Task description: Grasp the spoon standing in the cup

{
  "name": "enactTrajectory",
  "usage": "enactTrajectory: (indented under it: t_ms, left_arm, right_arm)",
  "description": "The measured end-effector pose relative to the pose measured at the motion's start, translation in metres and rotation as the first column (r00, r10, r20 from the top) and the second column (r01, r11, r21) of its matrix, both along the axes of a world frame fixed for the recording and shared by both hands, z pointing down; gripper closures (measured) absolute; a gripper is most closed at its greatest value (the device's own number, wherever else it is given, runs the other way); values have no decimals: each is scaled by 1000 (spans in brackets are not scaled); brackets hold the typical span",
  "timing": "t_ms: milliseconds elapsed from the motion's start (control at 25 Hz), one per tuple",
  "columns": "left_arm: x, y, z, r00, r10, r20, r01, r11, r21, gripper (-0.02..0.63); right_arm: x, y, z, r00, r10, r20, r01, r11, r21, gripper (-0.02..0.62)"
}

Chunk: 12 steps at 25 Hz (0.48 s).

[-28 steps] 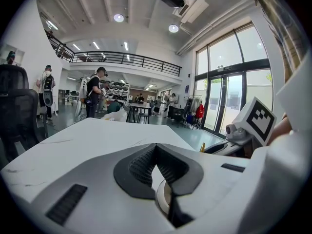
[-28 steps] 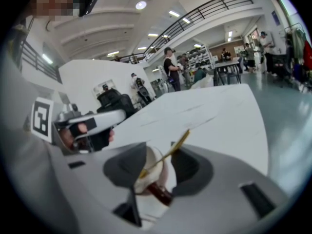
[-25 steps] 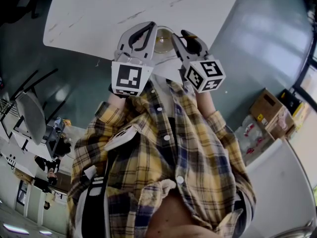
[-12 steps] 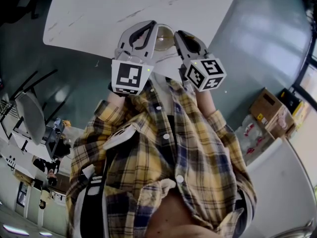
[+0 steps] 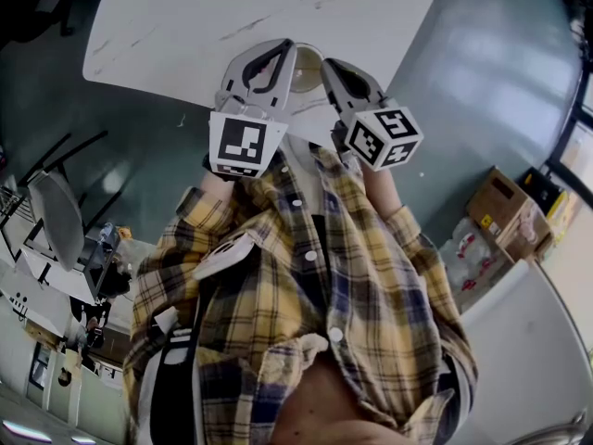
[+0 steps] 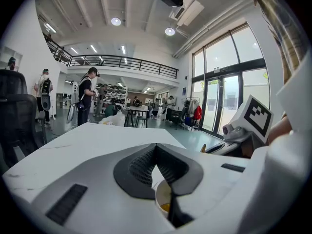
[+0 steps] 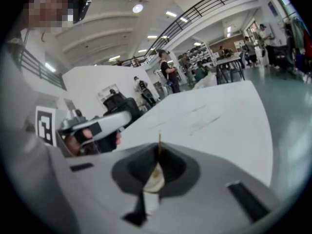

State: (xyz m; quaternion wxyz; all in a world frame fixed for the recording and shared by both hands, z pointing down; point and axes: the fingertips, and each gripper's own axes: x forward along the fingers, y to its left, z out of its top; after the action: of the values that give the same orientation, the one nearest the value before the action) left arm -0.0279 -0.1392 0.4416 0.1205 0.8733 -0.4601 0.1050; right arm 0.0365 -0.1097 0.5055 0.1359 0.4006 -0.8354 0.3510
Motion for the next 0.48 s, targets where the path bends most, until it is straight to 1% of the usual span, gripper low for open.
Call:
enactTrajectory:
  t_ms: [480]
  left_arm:
    - [0,5,-13,1000,-12,4,11,999,31,591]
  right_arm:
    - [-21,3,-20,996,-80,28,79,996,34,563]
